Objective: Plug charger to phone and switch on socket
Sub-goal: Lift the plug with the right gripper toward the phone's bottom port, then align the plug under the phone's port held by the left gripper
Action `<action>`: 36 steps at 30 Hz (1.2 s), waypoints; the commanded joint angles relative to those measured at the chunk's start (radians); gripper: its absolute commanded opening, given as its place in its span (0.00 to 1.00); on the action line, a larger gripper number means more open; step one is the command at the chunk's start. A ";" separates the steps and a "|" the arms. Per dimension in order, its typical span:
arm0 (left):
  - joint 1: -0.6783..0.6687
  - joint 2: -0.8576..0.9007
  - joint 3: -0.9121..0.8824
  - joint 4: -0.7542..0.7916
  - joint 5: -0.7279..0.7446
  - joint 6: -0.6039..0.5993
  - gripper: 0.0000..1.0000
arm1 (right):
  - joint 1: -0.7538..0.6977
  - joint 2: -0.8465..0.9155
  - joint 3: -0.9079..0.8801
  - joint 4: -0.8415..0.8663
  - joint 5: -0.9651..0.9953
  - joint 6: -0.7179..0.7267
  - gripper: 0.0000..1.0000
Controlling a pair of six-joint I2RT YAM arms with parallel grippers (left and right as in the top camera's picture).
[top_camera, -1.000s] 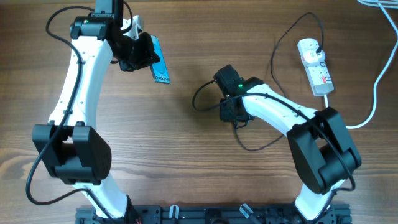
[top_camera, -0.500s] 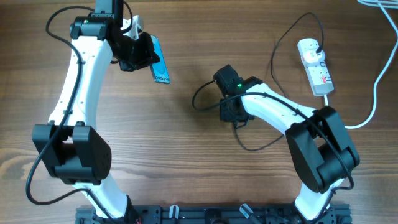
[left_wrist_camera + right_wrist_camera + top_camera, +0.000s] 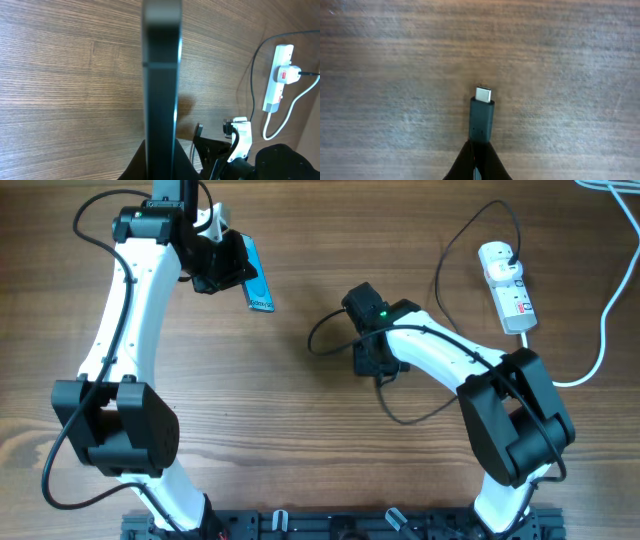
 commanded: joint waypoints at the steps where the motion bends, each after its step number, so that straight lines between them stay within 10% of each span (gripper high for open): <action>1: 0.001 0.001 0.006 0.046 0.138 -0.001 0.04 | -0.003 -0.077 0.079 -0.054 -0.079 -0.064 0.04; 12: -0.019 0.001 0.006 0.305 0.695 -0.002 0.04 | -0.002 -0.485 0.118 -0.098 -0.455 -0.189 0.04; 36: -0.145 0.001 0.006 0.304 0.587 -0.002 0.04 | 0.005 -0.485 0.118 -0.001 -0.455 -0.113 0.04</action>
